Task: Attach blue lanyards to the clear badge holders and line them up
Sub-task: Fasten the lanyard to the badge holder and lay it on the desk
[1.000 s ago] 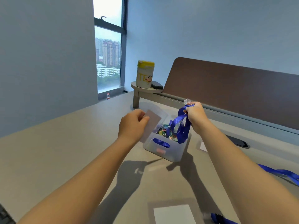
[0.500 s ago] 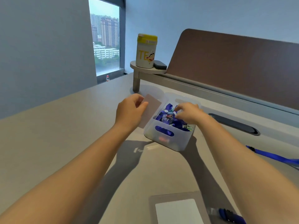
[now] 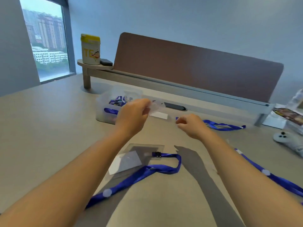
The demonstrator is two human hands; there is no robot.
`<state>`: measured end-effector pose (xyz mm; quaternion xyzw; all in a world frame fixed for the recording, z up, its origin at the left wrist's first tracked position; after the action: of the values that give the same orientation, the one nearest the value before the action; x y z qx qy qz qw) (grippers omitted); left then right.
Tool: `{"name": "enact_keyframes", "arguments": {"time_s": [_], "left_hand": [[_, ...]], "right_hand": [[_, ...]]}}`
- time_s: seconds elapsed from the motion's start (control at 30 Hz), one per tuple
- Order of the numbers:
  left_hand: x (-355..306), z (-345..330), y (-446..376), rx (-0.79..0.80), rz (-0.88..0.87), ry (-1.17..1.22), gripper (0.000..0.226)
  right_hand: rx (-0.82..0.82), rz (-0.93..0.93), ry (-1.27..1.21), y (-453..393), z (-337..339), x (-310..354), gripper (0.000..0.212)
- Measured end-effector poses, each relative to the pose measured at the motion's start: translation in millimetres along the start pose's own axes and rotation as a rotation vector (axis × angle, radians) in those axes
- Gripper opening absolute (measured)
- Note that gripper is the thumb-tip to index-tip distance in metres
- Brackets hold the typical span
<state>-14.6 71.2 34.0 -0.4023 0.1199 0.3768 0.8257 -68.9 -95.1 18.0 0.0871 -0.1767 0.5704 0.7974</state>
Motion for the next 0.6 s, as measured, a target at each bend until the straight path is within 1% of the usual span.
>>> {"name": "enact_keyframes", "arguments": {"time_s": [0.1, 0.17, 0.3, 0.47, 0.53, 0.6], "left_hand": [[-37.5, -23.5, 25.2, 0.068, -0.104, -0.014, 0.033], [-56.9, -37.4, 36.4, 0.127, -0.143, -0.010, 0.036], [-86.2, -66.6, 48.5, 0.222, -0.175, -0.047, 0.038], [-99.3, -102.2, 56.5, 0.319, -0.151, -0.084, 0.037], [-99.1, -112.3, 56.8, 0.344, -0.134, -0.105, 0.036], [-98.8, -119.4, 56.3, 0.350, -0.115, -0.112, 0.035]], "right_hand": [[-0.018, -0.102, -0.016, 41.8, 6.3, -43.8, 0.031], [-0.018, -0.171, -0.041, 66.1, 9.7, -69.8, 0.030], [-0.004, -0.279, -0.033, 98.3, 14.7, -113.3, 0.032], [0.089, -0.349, -0.044, 110.7, -1.5, -147.2, 0.039], [0.099, -0.338, -0.064, 108.1, -12.9, -152.7, 0.031], [0.104, -0.321, -0.082, 103.7, -19.3, -154.5, 0.015]]}}
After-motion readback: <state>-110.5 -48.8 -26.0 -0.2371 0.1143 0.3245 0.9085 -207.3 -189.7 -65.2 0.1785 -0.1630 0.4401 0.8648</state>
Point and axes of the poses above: each hand's wrist, its own y-axis away from the middle knuckle, its own z-axis out of the back of the hand, x = y × z, the point moved 4 cm from there along -y, towards the middle knuckle, and after that the axes turned 2 degrees about z, right-handed, at the moved point
